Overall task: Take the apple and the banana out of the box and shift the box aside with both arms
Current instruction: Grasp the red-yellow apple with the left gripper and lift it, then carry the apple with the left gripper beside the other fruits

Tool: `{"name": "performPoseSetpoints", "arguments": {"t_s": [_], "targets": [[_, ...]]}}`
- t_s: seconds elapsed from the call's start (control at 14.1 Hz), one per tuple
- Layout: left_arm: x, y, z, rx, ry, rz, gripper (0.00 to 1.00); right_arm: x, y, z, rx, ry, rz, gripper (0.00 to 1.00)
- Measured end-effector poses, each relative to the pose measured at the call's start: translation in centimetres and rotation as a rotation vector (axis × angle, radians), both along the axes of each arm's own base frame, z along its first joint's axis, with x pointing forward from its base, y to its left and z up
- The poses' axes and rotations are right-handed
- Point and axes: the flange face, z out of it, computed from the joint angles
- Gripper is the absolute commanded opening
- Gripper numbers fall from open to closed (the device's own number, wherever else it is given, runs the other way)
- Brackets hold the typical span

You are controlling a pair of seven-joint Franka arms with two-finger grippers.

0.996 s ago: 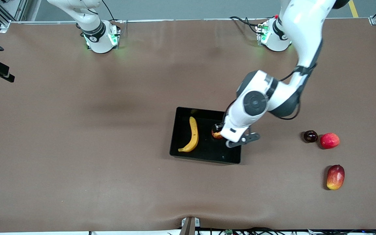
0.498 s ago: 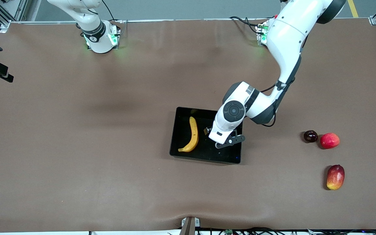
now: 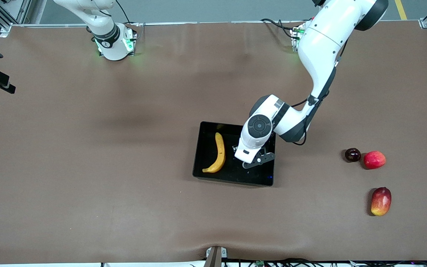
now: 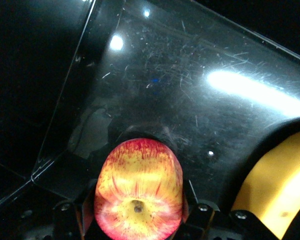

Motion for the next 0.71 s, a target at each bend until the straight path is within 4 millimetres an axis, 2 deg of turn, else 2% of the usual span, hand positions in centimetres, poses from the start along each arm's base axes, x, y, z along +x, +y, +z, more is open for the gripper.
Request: {"name": "performPoseSetpoints", "arguments": {"t_s": [0.14,0.21,0.43,0.57,0.71], "targets": [[0.4,-0.1,0.8,-0.01,-0.019,0.018,0.0,0.0,0.0,0.0,0.0,0.0,0.0,1.0],[0.9,0.0,2.0,-0.019,-0.038,0.024,0.0,0.0,0.0,0.0,0.0,0.0,0.0,1.0],[2.4,1.1,8.9,-0.038,-0.111,0.047,0.0,0.0,0.0,0.0,0.0,0.0,0.0,1.0],[3.4,3.7,13.9,-0.028,-0.139,0.08,0.0,0.0,0.0,0.0,0.0,0.0,0.0,1.0],[4.7,7.5,17.6,-0.017,-0.159,0.102,0.0,0.0,0.1,0.0,0.0,0.0,0.003,1.0]]}}
